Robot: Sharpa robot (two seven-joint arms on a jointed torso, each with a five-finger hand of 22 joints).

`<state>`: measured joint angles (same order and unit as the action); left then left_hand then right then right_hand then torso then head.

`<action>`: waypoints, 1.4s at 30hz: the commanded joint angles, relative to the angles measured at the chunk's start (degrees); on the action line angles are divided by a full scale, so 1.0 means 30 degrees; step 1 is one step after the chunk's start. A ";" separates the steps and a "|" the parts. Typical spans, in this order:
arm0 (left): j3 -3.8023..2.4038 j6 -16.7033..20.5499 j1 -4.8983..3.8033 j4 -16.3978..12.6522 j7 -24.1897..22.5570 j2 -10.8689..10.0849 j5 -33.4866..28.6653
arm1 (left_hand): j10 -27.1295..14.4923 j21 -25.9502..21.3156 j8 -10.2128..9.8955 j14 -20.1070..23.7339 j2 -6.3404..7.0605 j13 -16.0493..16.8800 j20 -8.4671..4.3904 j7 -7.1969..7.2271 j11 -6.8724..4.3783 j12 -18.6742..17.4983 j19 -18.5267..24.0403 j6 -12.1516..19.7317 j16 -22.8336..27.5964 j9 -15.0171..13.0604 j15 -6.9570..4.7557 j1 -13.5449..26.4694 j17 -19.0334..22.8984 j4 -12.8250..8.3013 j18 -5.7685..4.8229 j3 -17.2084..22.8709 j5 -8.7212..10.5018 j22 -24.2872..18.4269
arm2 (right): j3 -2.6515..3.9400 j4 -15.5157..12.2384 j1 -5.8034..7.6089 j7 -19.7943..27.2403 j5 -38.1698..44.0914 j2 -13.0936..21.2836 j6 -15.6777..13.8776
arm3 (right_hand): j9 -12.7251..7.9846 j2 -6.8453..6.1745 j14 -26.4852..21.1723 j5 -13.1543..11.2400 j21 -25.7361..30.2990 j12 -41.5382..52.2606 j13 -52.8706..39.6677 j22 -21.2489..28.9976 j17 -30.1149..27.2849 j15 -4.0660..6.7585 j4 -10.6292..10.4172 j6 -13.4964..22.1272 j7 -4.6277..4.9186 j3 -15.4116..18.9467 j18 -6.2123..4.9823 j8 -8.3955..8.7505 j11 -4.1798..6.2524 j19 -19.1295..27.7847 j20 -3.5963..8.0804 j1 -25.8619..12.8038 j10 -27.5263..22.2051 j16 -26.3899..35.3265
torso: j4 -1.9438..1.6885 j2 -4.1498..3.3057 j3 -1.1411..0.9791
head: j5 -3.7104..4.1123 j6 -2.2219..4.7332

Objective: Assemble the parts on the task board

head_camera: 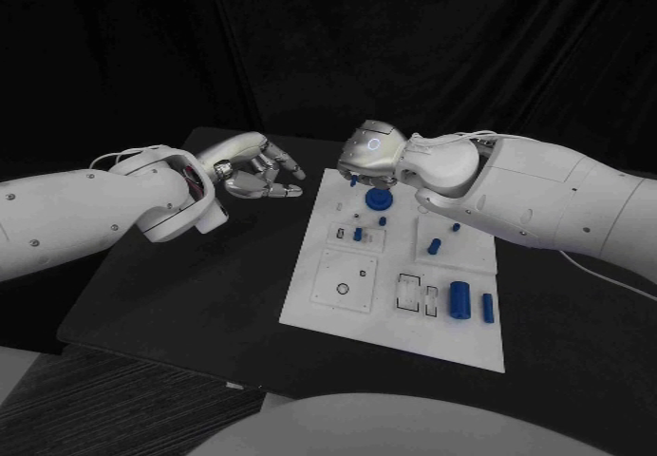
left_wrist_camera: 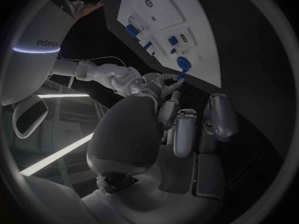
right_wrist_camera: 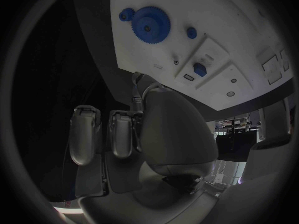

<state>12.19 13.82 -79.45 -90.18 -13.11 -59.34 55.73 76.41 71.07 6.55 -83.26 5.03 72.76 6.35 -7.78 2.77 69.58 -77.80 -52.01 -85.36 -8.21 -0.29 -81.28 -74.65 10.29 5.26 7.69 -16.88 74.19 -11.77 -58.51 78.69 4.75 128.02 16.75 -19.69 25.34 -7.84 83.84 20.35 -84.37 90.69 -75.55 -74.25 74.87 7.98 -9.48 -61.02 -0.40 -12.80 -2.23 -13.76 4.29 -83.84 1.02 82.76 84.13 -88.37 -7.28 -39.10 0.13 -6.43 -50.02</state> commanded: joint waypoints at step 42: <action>-0.0004 -0.0575 -0.0171 -0.0455 0.0561 -0.0480 0.0411 | -0.0145 -0.0455 0.0524 -0.0772 -0.0433 -0.0488 -0.0160 0.0107 -0.0070 -0.0467 0.0179 -0.0478 0.0323 0.0240 -0.0090 -0.0024 -0.3271 0.0679 -0.0204 0.0442 -0.0297 0.3209 | 0.0009 0.0765 -0.1045 -0.0962 -0.0060 -0.0926 0.1333 | 0.1921 0.0555 0.1996 -0.0331 -0.0710 -0.0231 -0.4816 -0.4850 0.4755 -0.0136 0.0062 -0.0472 -0.0084 -0.0296 0.0440 -0.0697 0.0011 -0.1378 -0.0180 -0.0956 0.1957 -0.0424 | -0.1116 -0.0236 0.0466 | 0.0949 0.0005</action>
<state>12.22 12.93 -79.80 -91.54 -11.14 -60.86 56.85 76.25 70.41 7.43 -83.26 4.65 71.78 6.34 -7.66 2.58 69.56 -77.81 -52.94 -84.91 -8.19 -0.30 -80.91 -74.65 11.00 5.26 8.40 -16.99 74.19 -11.78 -56.23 75.70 2.83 127.79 13.98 -16.39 25.40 -7.61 83.84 19.64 -85.24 90.69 -75.55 -74.25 74.87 7.97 -9.47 -61.02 -0.41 -12.80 -2.24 -13.74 4.30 -83.85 1.00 82.51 84.13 -88.37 -10.61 -39.95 1.48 -3.57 -49.99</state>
